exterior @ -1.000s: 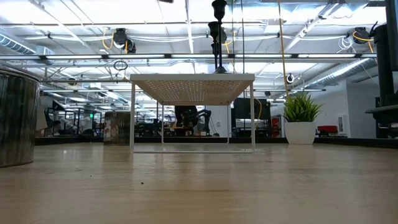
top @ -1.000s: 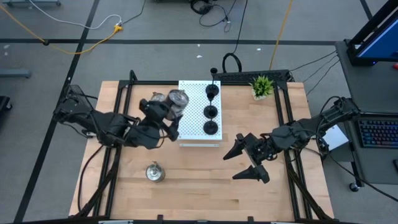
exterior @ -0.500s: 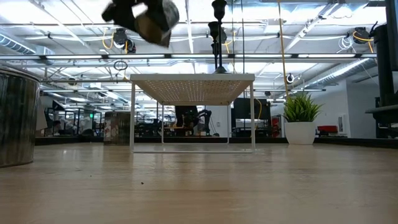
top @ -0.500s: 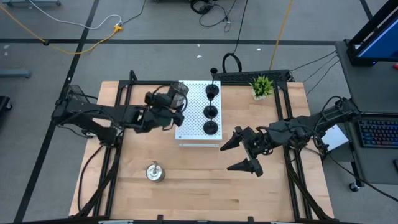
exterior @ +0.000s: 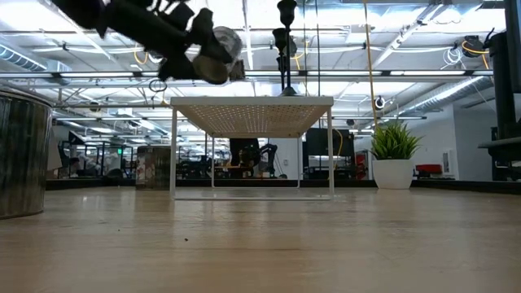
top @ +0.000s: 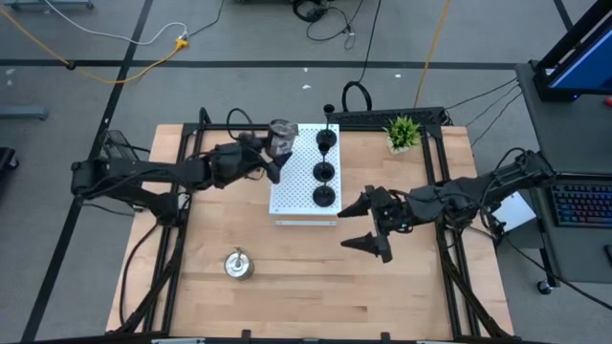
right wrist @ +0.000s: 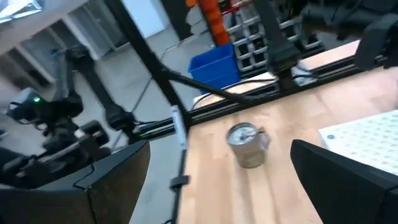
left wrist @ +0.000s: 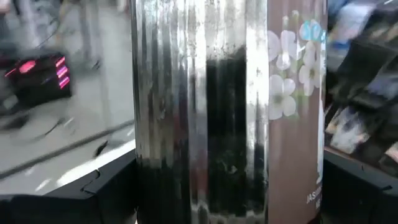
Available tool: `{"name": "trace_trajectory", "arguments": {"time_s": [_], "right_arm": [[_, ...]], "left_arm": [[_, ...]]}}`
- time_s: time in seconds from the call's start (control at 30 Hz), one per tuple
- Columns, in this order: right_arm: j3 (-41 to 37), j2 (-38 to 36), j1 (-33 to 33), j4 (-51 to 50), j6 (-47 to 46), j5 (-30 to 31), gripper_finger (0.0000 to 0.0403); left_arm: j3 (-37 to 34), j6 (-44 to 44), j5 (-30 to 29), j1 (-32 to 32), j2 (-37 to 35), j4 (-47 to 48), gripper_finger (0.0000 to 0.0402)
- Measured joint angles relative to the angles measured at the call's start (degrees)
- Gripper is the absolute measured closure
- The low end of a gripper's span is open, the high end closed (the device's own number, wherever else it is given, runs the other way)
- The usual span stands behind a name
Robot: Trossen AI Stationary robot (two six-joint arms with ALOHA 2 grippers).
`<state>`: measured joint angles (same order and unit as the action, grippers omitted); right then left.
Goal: Pick & Place candle stick holders
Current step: Put the bottom right brown scented candle on the shelf
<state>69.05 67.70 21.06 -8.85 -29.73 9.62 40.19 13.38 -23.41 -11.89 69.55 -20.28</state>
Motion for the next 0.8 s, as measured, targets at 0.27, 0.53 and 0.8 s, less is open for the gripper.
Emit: {"name": "trace_trajectory", "arguments": {"time_s": [0.27, 0.53, 0.8], "right_arm": [[-3.96, 0.04, -0.91, 0.18, -1.87, 6.17, 0.0023], [-8.0, -0.01, -0.43, -3.48, -10.63, 6.85, 0.0023], [-13.41, -0.04, -0.44, -10.24, -21.62, 6.89, 0.0023]], "left_arm": [[-5.68, -4.17, 10.01, -5.67, 2.91, -15.03, 0.0036], [-5.61, -5.99, 16.93, -10.24, 9.24, -23.96, 0.0036], [-5.62, -8.16, 20.89, -16.1, 12.01, -25.4, 0.0036]]}}
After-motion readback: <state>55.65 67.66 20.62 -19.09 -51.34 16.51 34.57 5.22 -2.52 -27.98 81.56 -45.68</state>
